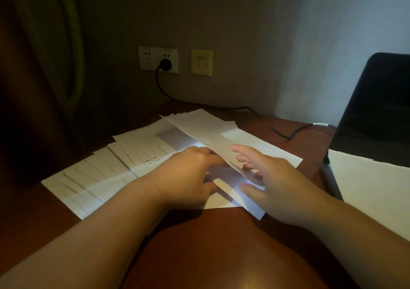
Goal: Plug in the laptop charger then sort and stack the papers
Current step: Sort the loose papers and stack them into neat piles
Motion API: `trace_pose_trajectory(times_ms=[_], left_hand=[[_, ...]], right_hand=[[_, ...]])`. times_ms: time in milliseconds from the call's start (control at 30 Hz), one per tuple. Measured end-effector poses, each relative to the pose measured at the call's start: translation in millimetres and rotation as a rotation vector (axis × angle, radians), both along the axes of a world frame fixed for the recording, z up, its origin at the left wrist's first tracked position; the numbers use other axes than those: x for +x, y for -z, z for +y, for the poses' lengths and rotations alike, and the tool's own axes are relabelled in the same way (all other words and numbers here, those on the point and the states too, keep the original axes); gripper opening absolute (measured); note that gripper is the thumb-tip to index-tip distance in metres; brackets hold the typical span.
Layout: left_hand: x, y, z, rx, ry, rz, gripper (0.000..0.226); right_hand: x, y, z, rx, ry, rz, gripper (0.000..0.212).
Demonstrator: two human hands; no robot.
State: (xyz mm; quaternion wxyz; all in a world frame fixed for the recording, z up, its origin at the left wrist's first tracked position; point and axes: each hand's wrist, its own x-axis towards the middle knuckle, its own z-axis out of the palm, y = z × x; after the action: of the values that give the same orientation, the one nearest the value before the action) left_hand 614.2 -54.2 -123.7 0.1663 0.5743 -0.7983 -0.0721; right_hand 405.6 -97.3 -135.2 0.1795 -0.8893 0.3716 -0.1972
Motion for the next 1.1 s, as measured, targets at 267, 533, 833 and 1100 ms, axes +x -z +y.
trace_pose_trajectory(times_ms=[267, 533, 833, 1100], left_hand=[[6, 8, -11, -0.238, -0.099, 0.045, 0.027], [7, 3, -9, -0.366, -0.372, 0.146, 0.035], [2, -4, 0, -0.388, -0.406, 0.267, 0.061], [-18, 0, 8, 0.139, -0.134, -0.060, 0.074]], right_hand=[[8, -13, 15, -0.003, -0.128, -0.023, 0.055], [6, -2, 6, -0.245, 0.053, -0.025, 0.055], [1, -6, 1, -0.305, 0.462, -0.287, 0.059], [5, -10, 7, -0.304, 0.463, -0.338, 0.053]])
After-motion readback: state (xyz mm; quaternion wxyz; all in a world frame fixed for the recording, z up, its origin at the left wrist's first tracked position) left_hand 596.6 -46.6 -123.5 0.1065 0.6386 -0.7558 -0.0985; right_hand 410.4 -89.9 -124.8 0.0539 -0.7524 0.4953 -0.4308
